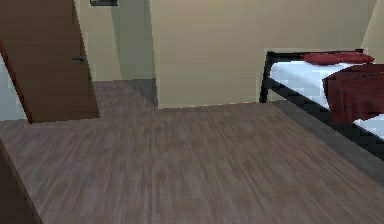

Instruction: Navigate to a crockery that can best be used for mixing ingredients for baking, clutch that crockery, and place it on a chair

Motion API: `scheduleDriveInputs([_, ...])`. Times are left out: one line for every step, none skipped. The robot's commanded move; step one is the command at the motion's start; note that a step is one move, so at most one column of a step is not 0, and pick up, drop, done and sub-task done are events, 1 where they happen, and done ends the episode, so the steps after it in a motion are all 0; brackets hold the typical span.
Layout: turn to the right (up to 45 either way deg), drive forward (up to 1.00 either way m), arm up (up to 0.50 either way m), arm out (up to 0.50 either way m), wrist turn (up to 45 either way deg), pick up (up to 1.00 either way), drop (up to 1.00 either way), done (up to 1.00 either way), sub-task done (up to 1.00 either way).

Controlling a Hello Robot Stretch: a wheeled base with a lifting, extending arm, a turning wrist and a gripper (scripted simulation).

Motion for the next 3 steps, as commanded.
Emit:
scheduleDriveInputs([0.0, 0.00, 0.50, 0.00, 0.0, 0.00, 0.00, 0.00, 0.00])
scheduleDriveInputs([0.0, 0.00, 0.38, 0.00, 0.0, 0.00, 0.00, 0.00, 0.00])
scheduleDriveInputs([0.0, 0.00, 0.00, 0.42, 0.0, 0.00, 0.00, 0.00, 0.00])
